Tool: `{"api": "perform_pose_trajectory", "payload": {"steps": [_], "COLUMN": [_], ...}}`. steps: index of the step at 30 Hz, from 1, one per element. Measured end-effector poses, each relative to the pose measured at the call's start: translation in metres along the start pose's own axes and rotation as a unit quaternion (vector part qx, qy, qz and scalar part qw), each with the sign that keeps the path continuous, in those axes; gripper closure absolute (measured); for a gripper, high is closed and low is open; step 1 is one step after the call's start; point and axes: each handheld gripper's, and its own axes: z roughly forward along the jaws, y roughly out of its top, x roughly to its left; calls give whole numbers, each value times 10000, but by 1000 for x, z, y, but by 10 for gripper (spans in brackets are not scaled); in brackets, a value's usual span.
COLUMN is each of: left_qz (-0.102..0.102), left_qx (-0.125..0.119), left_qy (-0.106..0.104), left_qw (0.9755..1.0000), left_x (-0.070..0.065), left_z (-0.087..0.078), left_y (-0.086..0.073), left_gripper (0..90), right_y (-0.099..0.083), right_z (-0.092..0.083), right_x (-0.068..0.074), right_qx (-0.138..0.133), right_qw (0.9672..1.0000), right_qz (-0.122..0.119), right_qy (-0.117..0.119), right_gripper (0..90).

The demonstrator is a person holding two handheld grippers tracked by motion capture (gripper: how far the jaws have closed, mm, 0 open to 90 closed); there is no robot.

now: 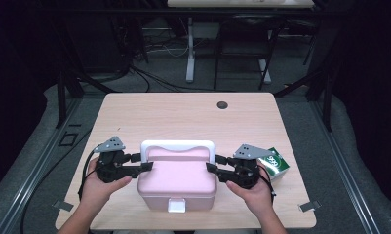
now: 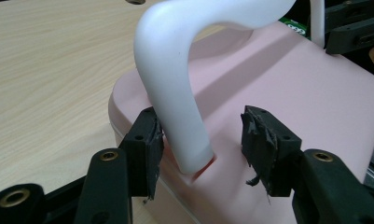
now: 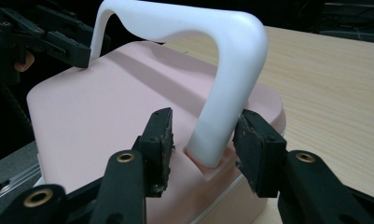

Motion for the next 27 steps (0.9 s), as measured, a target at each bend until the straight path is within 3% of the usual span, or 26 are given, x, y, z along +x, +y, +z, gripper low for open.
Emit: {"api": "perform_pose_trajectory", "payload": {"steps": [2,5,12,21,27], "left_qz": [-22,-29,286,462,434], "left_qx": [-37,-92,-195,-289,-130], "left_qy": [48,101,414,480,437], "left_qw": [10000,9999,9985,9974,9980], "left_x": [0,1,-8,-13,-12], "left_z": [0,-3,-8,-10,-10], "left_y": [0,-1,-5,-10,-5], "left_gripper": [501,594,703,732,735], "right_y": [-1,-1,-4,-7,-5], "right_z": [0,-2,-6,-10,-9], "right_x": [1,3,9,15,16], "right_qx": [-27,-99,-148,-179,-170], "right_qw": [10000,9998,9985,9966,9960], "right_qz": [-56,-140,-401,-678,-732], "right_qy": [-57,-131,-337,-429,-485], "right_gripper": [586,631,726,740,742]}}
